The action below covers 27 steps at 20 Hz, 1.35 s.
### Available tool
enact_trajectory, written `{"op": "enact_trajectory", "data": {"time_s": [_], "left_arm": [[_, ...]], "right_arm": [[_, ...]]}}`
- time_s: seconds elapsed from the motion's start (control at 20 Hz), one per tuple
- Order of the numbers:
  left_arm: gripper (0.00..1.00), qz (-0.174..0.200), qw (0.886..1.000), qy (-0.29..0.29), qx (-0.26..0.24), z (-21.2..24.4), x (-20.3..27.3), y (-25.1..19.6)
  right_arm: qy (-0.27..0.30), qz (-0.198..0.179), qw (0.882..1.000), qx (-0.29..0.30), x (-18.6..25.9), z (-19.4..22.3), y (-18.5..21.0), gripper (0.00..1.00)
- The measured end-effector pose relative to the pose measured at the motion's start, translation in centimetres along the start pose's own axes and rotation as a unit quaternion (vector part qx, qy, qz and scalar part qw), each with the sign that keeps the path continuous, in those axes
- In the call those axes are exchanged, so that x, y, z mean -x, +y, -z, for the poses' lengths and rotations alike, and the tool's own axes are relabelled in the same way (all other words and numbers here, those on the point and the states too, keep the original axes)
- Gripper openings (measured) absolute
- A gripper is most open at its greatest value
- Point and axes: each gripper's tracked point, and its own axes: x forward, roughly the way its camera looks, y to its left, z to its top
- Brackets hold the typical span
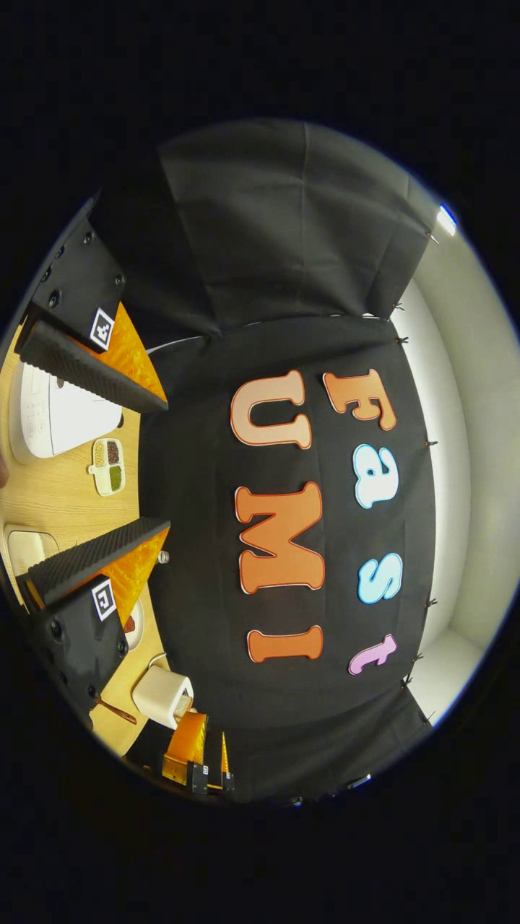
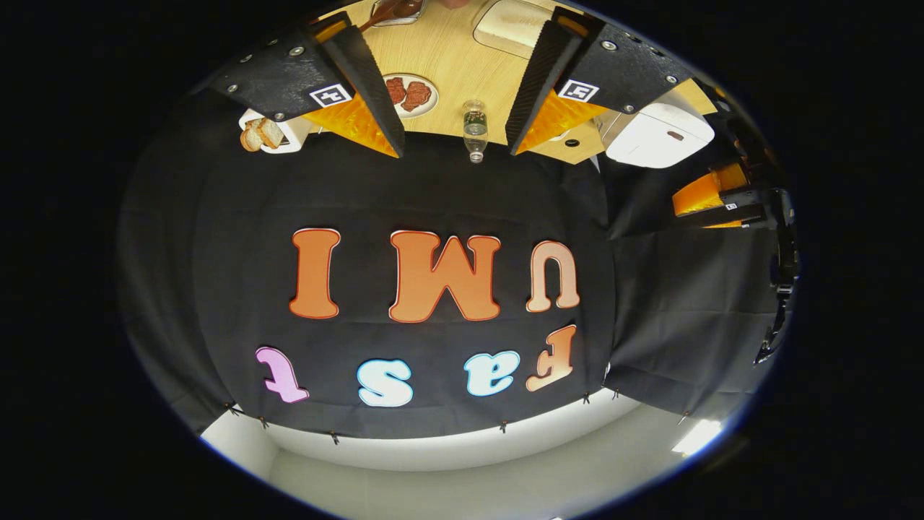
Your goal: Close the left gripper, press the button to open the rice cooker; take a wooden spoon from the chopstick holder with the right hand, scoop a spoonful of rice and pour it into the rice cooker, then put the wooden spoon back into the chopstick holder.
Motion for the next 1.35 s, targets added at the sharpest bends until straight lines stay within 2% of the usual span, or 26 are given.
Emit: {"op": "enact_trajectory", "data": {"time_s": [0.15, 0.35, 0.9, 1.35], "left_arm": [[0.99, 0.008, 1.000, -0.003, -0.001, -0.1, 0.1, -0.6], [0.97, 0.008, 1.000, 0.006, 0.003, 0.5, -0.2, -0.5], [0.99, 0.011, 1.000, 0.015, 0.012, 1.0, -0.5, -0.9], [0.97, 0.013, 1.000, -0.005, 0.011, -0.2, -0.2, -1.2]], "right_arm": [[-0.015, -0.002, 1.000, 0.014, -0.1, -0.8, 0.5, 0.88], [-0.014, -0.010, 0.999, 0.027, 0.0, -0.6, 1.4, 0.88], [-0.005, -0.011, 1.000, 0.022, 0.0, -0.1, 0.8, 0.89], [-0.016, -0.002, 1.000, 0.024, 0.0, -1.0, 0.6, 0.89]]}}
